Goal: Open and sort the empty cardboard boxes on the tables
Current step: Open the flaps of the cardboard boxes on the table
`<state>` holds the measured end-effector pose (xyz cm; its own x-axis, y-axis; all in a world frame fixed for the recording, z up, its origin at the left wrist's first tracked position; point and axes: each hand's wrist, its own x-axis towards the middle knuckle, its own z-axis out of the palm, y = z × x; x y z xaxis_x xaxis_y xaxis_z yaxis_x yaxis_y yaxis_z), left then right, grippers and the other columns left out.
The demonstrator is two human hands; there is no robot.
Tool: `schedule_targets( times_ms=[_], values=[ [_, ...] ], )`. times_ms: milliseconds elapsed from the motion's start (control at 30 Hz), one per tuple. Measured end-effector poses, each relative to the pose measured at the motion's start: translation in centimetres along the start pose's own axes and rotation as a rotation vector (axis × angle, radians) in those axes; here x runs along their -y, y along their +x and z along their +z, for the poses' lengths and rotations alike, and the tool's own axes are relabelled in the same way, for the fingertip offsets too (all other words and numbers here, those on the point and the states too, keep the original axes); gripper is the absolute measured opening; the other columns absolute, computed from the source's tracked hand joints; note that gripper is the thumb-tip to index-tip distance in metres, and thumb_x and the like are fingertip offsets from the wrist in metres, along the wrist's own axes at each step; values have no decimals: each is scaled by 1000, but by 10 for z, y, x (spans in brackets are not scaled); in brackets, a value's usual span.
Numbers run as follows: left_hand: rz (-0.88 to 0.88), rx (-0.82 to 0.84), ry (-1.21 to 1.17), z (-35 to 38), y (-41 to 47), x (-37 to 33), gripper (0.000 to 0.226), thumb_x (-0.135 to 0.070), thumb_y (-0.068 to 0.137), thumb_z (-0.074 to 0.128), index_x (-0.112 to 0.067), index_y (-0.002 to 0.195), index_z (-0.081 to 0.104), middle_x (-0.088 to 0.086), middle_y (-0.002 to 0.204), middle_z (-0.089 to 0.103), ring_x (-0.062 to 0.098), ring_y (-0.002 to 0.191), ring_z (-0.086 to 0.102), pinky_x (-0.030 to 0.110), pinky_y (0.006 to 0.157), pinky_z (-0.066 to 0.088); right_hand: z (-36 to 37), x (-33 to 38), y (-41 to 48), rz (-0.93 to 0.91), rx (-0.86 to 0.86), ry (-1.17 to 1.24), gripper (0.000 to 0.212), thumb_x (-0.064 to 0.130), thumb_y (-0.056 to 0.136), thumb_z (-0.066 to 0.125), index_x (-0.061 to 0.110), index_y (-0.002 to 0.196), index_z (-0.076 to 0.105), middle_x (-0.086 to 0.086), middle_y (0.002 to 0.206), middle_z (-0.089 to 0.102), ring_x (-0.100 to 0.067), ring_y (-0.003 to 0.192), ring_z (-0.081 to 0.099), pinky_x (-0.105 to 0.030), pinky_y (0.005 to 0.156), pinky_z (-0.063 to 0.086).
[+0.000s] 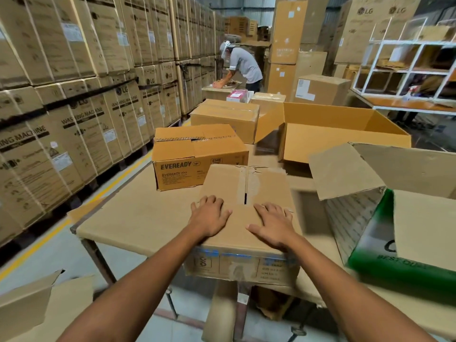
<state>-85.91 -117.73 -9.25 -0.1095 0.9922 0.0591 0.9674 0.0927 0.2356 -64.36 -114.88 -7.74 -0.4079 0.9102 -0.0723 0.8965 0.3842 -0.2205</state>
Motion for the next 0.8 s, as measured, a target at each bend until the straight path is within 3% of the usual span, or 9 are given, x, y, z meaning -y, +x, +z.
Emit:
schedule_targets(
  times_ms=[100,167,267,400,500,633,700,800],
  values=[
    [82,-62,-38,-7,-5,0,51,-55,100,31,-19,134,45,4,142,48,26,134,36,64,111,21,-26,12,-6,44,-2,-12,105,74,76,61,25,156,13,-11,151,36,-31,138,30,-57,113,24],
    [144,-196,-35,-23,-9,-5,51,-57,98,29,-19,127,47,4,129,53,25,124,42,63,112,20,-45,21,-13,58,-72,-63,111,75,68,69,22,153,22,-12,145,38,-32,134,31,-60,110,26],
    [229,-393,5,-57,-19,-18,53,-63,94,28,-17,109,49,4,107,53,24,103,48,54,106,30,-68,27,-30,43,-257,-156,94,77,61,73,22,133,49,-9,132,47,-28,124,40,-53,100,36],
    [299,-484,75,-87,-45,-32,45,-65,95,40,-20,98,46,0,97,58,21,93,55,50,104,31,-86,29,-59,-24,-383,-128,73,67,68,76,21,121,57,-4,118,57,-23,111,53,-44,94,43],
    [311,-424,104,-100,-71,-41,45,-66,93,43,-21,95,46,-1,96,62,19,86,58,43,96,38,-91,30,-88,-87,-432,-133,53,59,79,73,21,113,58,-1,108,65,-22,100,61,-41,89,45],
    [309,-379,182,-109,-115,-49,43,-65,92,46,-22,93,45,0,95,62,21,80,58,34,64,42,-89,31,-136,-153,-437,-117,28,42,93,64,18,106,57,-5,97,69,-29,90,65,-38,75,46],
    [273,-263,220,-108,-142,-53,34,-54,93,54,-20,97,51,1,100,65,24,87,60,34,63,43,-82,32,-162,-169,-378,-71,18,30,94,63,17,105,58,-9,97,69,-33,90,64,-38,74,49],
    [229,6,317,-88,-178,-59,26,-33,90,59,-19,113,59,5,114,66,26,104,57,37,79,50,-54,36,-198,-189,-215,33,13,7,87,58,14,97,56,-11,95,67,-33,89,61,-40,74,52]
  ],
)
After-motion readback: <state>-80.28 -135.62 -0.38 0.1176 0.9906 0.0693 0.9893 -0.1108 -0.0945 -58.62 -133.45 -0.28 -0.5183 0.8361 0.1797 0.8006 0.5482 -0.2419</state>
